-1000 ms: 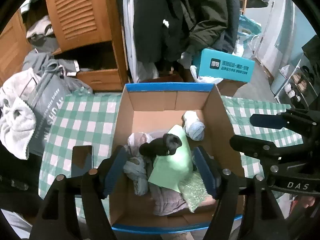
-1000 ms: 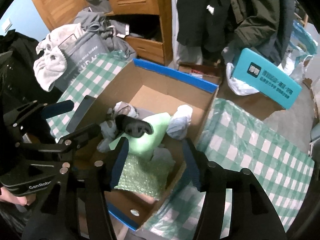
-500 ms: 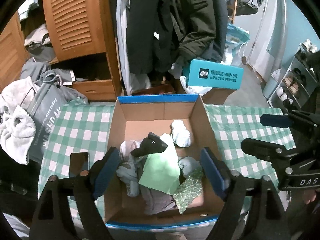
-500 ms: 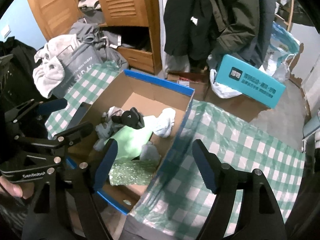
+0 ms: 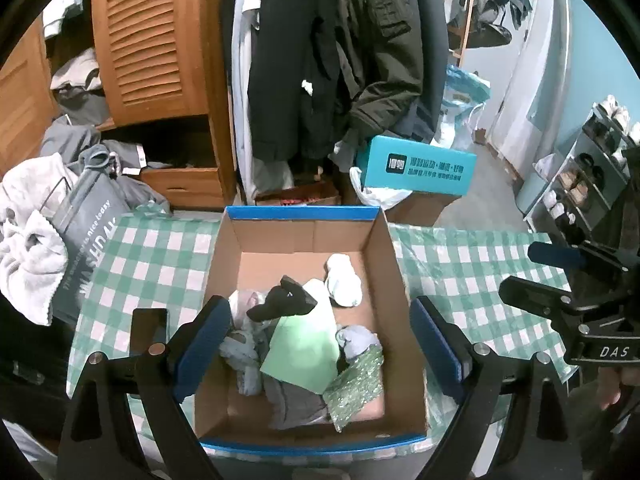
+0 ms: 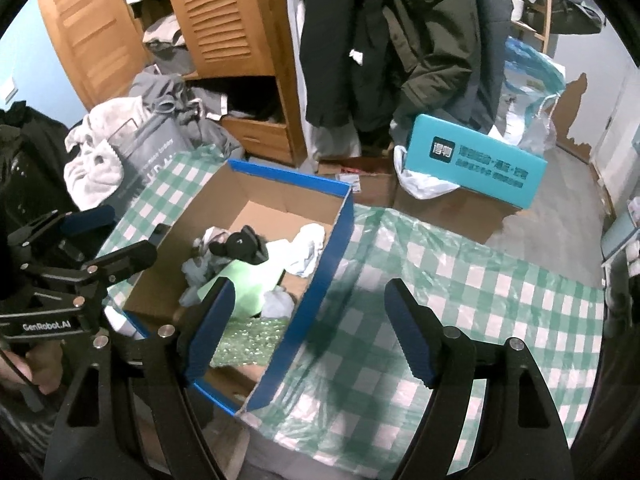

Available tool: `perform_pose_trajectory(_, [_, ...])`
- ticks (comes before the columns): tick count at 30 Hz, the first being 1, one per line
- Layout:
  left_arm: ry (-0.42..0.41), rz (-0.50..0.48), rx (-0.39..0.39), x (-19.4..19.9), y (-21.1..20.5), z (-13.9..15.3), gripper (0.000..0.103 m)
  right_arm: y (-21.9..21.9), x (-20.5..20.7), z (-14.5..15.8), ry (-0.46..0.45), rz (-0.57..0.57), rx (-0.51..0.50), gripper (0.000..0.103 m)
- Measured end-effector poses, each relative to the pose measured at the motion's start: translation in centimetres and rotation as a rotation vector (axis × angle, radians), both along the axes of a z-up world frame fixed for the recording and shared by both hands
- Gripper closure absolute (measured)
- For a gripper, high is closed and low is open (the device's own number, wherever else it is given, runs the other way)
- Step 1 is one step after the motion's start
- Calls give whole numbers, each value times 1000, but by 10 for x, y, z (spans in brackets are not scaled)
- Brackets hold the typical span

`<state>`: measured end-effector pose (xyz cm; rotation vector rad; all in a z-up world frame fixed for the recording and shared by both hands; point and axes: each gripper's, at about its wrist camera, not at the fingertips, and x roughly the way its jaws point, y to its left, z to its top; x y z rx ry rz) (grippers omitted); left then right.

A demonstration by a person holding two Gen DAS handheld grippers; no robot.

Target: Organize soft objects

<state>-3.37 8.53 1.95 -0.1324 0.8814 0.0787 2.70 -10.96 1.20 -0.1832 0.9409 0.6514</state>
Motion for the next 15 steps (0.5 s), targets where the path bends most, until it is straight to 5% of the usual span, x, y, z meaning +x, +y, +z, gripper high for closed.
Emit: perform_pose_trajectory(15, [56,44,29,9,4,-19,11,-4,-3,-8,-6,20,-30,25])
